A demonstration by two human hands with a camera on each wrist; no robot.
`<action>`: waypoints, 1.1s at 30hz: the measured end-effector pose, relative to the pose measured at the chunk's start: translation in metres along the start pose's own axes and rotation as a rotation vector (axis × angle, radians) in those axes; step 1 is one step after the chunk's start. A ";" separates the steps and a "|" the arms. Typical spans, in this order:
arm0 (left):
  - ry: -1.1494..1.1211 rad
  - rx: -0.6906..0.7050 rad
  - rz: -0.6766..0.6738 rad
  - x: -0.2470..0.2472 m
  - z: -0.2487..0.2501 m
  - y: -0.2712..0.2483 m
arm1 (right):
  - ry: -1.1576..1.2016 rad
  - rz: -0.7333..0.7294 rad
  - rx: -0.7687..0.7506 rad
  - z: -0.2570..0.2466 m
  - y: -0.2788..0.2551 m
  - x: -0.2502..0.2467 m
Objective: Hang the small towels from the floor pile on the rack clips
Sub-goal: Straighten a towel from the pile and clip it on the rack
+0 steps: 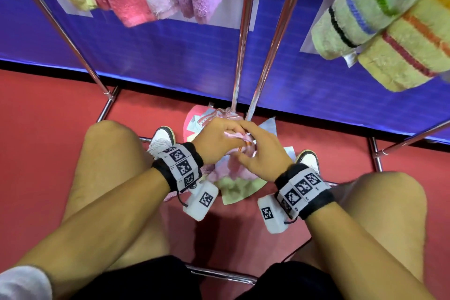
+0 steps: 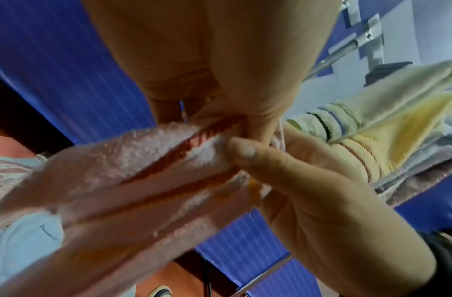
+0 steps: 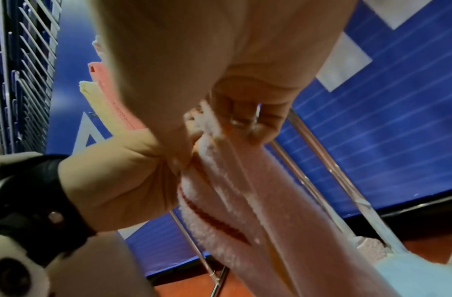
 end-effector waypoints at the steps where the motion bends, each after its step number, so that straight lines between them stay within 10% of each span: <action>1: 0.007 -0.012 -0.013 0.001 -0.001 -0.001 | 0.014 -0.005 -0.023 0.000 0.001 0.003; 7: 0.020 -0.044 0.035 -0.002 -0.009 0.001 | -0.049 0.035 -0.005 0.002 0.006 -0.001; 12: -0.046 0.045 -0.200 0.002 -0.004 -0.001 | -0.025 0.207 -0.026 0.009 0.008 -0.014; 17: 0.373 -0.045 -0.266 -0.004 -0.028 0.005 | 0.082 0.404 0.099 0.016 0.009 -0.033; 26: 0.094 0.010 -0.133 -0.009 -0.019 0.005 | 0.119 0.159 0.146 0.010 0.004 -0.019; 33: 0.219 -0.023 -0.204 -0.013 -0.029 0.008 | 0.104 0.374 0.057 0.014 0.009 -0.032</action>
Point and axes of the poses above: each hand's wrist, its own y-axis towards the middle knuckle, its own x-axis out of the palm, z = x × y, the point moved 2 cm from there along y, towards the middle knuckle, and after that the axes turned 6 degrees about z, right-handed, at the moved point
